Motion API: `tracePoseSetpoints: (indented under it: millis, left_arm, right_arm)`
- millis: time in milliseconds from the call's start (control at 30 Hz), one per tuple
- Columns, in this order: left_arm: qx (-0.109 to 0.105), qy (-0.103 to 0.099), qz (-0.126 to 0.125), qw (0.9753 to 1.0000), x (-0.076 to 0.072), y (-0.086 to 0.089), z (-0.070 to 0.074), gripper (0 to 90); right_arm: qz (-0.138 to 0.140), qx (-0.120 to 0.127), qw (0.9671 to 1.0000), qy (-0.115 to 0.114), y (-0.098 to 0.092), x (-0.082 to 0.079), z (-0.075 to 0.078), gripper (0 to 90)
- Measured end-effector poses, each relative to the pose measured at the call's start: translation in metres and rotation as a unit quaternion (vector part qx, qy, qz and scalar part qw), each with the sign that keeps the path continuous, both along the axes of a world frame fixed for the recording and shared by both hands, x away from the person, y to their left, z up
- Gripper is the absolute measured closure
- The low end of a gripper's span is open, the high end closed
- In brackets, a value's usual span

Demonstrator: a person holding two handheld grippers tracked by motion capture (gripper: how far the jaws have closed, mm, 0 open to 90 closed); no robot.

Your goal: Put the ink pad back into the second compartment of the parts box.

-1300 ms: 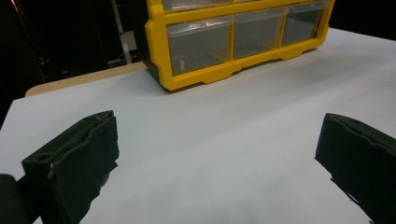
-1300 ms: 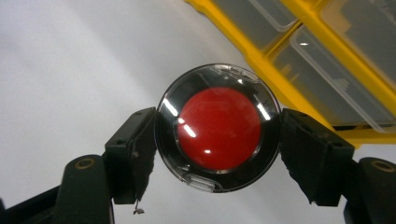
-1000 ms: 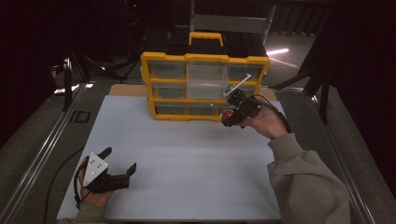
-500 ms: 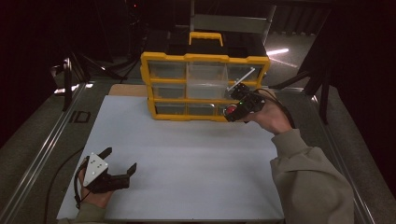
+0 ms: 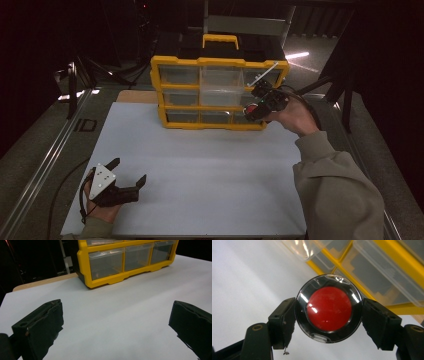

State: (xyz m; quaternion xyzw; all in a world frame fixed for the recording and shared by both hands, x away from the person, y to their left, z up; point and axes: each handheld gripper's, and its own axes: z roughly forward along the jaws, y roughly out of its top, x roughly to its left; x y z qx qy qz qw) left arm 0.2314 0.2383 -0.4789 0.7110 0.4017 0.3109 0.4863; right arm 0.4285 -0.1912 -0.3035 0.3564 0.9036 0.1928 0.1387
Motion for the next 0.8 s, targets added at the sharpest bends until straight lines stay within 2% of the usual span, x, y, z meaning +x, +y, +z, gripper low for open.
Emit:
tracePoseSetpoints:
  millis: [133,633,800]
  left_arm:
    - [0.000,-0.001,0.000,1.0000,0.000,0.000,0.000,0.0]
    - [0.000,-0.001,-0.001,1.0000,0.000,0.000,0.000,0.0]
    - [0.000,-0.001,-0.001,1.0000,0.000,0.000,0.000,0.0]
  right_arm:
    - [-0.002,-0.010,0.9999,0.000,0.000,0.003,0.004,29.7]
    - [-0.011,0.007,0.9999,-0.004,-0.002,0.015,0.024,29.8]
    - [-0.011,0.006,0.9999,-0.005,0.003,0.018,0.031,29.7]
